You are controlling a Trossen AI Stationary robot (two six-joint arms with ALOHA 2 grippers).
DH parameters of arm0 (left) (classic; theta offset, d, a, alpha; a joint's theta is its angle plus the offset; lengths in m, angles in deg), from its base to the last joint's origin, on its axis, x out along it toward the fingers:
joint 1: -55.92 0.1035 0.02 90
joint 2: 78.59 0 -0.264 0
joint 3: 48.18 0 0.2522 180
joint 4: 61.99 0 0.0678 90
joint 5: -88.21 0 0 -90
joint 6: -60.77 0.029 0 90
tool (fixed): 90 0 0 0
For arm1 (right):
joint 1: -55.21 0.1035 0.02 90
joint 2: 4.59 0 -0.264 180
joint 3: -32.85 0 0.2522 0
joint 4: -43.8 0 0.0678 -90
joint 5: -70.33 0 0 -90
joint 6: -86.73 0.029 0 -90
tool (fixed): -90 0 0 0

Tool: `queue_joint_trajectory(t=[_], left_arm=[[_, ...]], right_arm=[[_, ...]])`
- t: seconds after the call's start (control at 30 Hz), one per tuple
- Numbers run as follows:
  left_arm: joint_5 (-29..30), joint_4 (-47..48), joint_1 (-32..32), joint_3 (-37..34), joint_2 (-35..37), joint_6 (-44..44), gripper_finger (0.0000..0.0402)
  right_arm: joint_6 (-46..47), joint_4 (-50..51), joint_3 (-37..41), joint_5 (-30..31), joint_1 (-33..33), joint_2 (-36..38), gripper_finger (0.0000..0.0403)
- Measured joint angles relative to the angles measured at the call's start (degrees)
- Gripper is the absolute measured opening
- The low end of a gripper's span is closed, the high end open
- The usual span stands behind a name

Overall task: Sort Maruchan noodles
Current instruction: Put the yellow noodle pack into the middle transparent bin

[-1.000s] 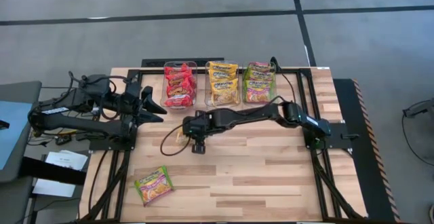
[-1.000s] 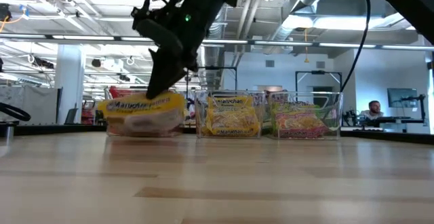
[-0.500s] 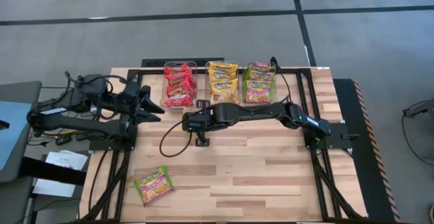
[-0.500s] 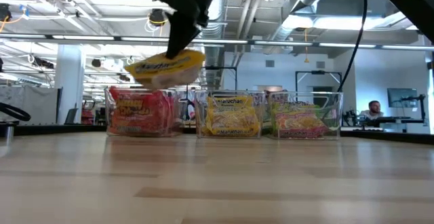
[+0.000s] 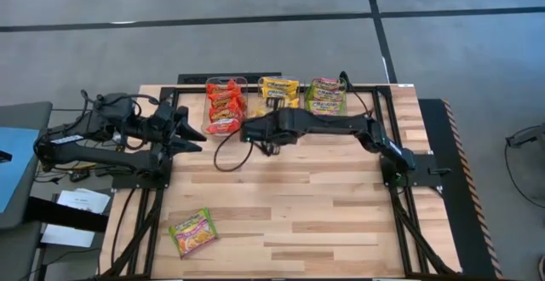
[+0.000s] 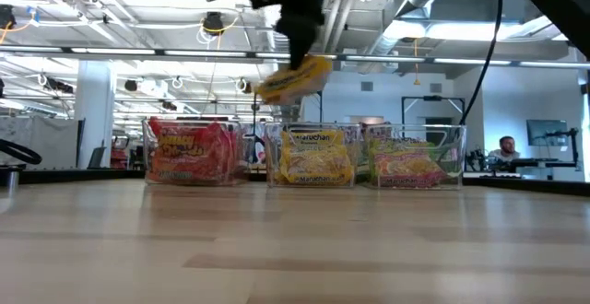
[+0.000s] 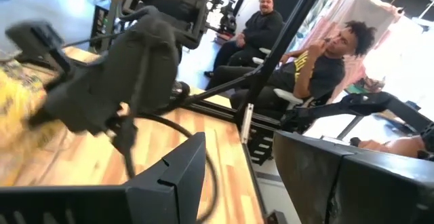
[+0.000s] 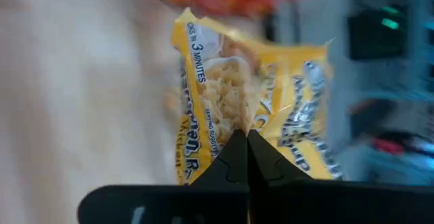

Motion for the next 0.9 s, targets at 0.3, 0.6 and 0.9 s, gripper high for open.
queue_joint_trajectory(t=[0.3, 0.6, 0.9], left_arm=[[4.0, 0.0, 0.0, 0.0, 0.0, 1.9, 0.0160], [5.4, 0.0, 0.0, 0.0, 0.0, 4.9, 0.0160], [5.4, 0.0, 0.0, 0.0, 0.0, 5.0, 0.0160]], right_arm=[[2.9, 7.8, 0.0, 11.1, -5.3, 0.1, 0.0002], [-2.2, 3.2, 6.2, 7.3, -7.9, 0.0, 0.0002], [-10.1, -6.4, 15.7, 2.5, -6.9, 0.0, 0.0002]])
